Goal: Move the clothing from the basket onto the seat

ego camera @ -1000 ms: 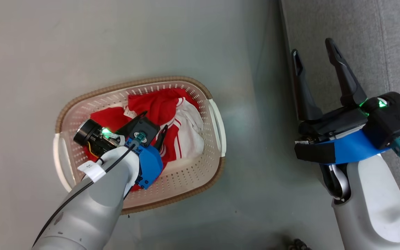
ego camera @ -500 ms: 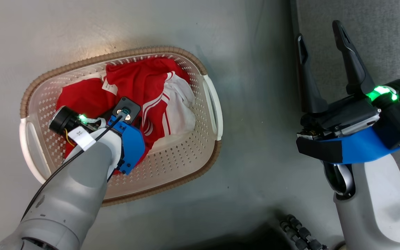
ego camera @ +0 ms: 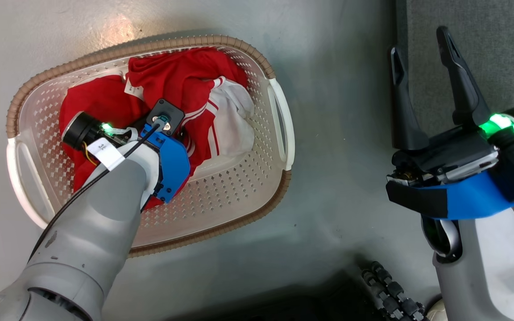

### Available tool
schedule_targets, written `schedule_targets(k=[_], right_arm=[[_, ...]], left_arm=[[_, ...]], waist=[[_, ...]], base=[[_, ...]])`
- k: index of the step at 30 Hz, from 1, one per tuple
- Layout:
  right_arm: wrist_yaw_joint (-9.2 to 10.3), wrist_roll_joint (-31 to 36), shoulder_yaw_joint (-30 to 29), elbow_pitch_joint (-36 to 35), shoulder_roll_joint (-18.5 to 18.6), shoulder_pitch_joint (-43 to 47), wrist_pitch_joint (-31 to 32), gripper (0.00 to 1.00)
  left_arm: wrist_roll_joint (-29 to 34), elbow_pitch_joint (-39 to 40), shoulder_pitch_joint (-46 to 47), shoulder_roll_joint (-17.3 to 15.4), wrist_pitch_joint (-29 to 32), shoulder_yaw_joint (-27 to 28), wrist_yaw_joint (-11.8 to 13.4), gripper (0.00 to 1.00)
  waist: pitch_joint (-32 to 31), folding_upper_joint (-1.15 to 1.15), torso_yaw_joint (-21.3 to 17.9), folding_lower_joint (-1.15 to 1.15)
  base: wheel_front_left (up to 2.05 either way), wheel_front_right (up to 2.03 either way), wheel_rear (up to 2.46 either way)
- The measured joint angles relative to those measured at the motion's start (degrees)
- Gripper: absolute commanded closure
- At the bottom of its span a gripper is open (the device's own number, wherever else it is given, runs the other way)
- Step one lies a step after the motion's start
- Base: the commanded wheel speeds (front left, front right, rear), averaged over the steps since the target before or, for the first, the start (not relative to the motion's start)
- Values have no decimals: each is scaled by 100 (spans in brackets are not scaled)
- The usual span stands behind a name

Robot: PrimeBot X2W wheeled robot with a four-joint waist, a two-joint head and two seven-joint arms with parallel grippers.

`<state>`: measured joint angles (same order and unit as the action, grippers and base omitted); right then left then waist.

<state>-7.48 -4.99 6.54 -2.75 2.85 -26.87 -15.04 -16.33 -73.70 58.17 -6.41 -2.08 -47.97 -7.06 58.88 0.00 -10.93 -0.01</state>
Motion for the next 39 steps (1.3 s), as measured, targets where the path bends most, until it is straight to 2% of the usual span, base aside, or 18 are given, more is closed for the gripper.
schedule_targets(k=[1,2,5,13,19,25,33,39], right_arm=[[0,2,-2,-24,-1,26,0,0],[0,14,-7,-48,-1,44,0,0],[0,27,-35,-91,-1,56,0,0],[0,27,-4,-14,14,33,0,0],[0,-31,-1,178,90,14,0,0],[0,-81,11,414,176,159,0,0],[0,-123,-15,760,218,564,0,0],[0,-158,-32,1000,208,951,-1,0]], left_arm=[[-20,-2,3,4,0,-5,0,53],[-7,-2,18,3,-4,-42,0,100],[25,-5,62,35,-26,-111,-1,100],[-122,-12,68,105,-569,-122,-7,100],[-396,26,-148,149,-1087,-45,-34,100],[-653,377,-623,180,-1274,-60,-36,100],[-771,1612,-1404,-143,-1290,177,-37,100],[-511,2580,-1962,-386,-1291,544,-30,100]], waist=[[6,0,8,0],[13,0,15,1],[23,0,53,1],[-213,0,184,1],[-700,0,279,1],[-1409,0,406,1],[-2507,0,613,2],[-3374,-1,764,2]], base=[[0,0,0],[0,0,0],[0,0,0],[0,0,0],[0,0,0],[0,0,0],[0,0,0],[0,0,0]])
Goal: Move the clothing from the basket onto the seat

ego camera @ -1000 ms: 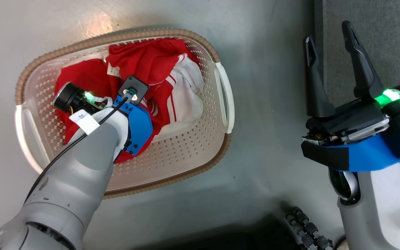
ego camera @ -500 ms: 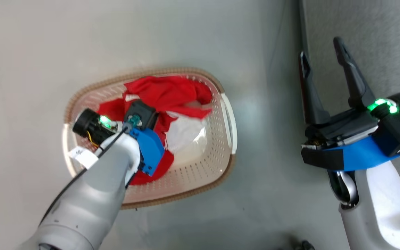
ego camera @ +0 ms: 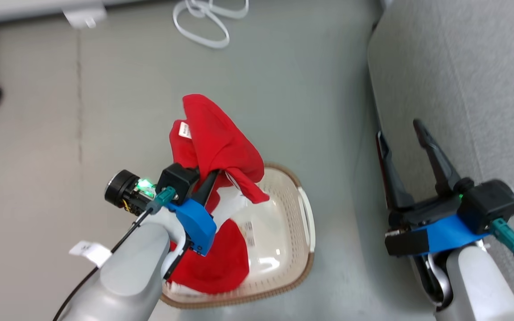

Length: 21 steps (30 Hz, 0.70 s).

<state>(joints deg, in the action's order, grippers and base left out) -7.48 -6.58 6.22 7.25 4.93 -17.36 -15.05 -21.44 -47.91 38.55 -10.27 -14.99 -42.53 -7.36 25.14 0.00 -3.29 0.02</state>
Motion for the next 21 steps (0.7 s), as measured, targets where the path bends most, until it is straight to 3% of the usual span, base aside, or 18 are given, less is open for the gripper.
schedule_targets(k=[7,13,21], right_arm=[[0,-57,0,190,-36,399,0,0],[0,-67,14,276,-89,688,1,0],[0,-108,102,346,-146,950,1,0]], left_arm=[[309,1018,-525,-109,0,476,93,100],[490,1667,-700,-19,0,797,116,100],[793,2285,-552,147,0,840,68,100]], waist=[[-968,0,144,0],[-1657,0,232,0],[-2239,0,321,0]], base=[[0,0,0],[0,0,0],[0,0,0]])
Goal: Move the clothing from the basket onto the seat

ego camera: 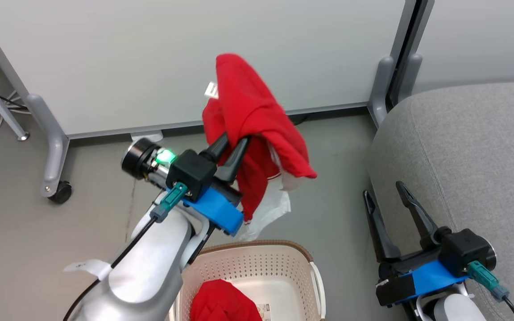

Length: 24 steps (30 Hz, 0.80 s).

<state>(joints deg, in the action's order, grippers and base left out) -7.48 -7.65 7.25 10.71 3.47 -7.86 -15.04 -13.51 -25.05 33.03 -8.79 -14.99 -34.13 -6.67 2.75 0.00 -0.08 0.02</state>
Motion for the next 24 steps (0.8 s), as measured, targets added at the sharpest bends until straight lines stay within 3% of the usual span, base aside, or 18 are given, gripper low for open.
schedule_targets(k=[13,24], right_arm=[[0,-80,358,-23,-36,144,0,0],[0,-364,1496,-77,-58,-161,0,0]], left_arm=[[69,387,448,88,0,-122,-45,100],[93,248,590,225,0,-242,-71,100]], waist=[[-182,0,64,-1],[-37,0,147,-2]], base=[[0,0,0],[0,0,0]])
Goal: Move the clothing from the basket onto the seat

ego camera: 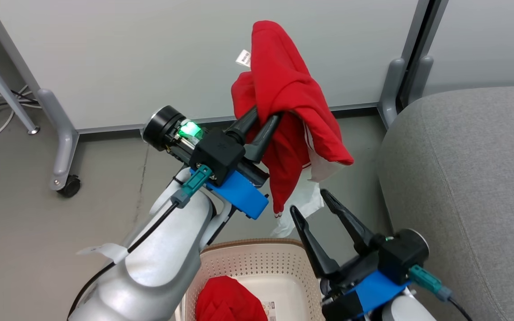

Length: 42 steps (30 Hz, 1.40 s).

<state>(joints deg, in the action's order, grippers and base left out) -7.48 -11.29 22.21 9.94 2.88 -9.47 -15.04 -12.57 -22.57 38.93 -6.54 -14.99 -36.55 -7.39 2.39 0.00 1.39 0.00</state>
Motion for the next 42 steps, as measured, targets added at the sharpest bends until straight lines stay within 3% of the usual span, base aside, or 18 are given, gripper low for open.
schedule_targets(k=[11,19,20,21,38,39,40,42], right_arm=[[0,-258,-87,341,0,-932,-1,0],[0,-416,290,1101,-1,-1402,-1,0],[0,-424,322,1229,-1,-1438,-1,88],[0,-450,339,1319,-1,-1463,-1,100],[0,-595,402,1532,-1,-1562,0,100],[0,-597,405,1528,-1,-1562,0,100],[0,-601,413,1525,-1,-1562,0,100],[0,-611,431,1519,-1,-1561,0,100]], left_arm=[[32,-77,105,176,0,-346,-3,100],[-24,-70,121,288,0,-520,-4,100],[-37,-69,123,301,0,-532,-4,100],[-40,-68,124,309,0,-544,-4,100],[-85,-155,116,341,0,-560,-2,100],[-88,-154,107,345,0,-523,2,85],[-87,-154,103,343,0,-500,2,0],[-74,-147,98,346,0,-474,30,0]], waist=[[92,0,228,0],[156,0,315,0],[159,0,326,0],[161,0,337,-1],[83,0,336,0],[86,0,335,0],[89,0,333,0],[99,0,329,0]], base=[[0,0,0],[0,0,0],[0,0,0],[0,0,0],[0,0,0],[0,0,0],[0,0,0],[0,0,0]])
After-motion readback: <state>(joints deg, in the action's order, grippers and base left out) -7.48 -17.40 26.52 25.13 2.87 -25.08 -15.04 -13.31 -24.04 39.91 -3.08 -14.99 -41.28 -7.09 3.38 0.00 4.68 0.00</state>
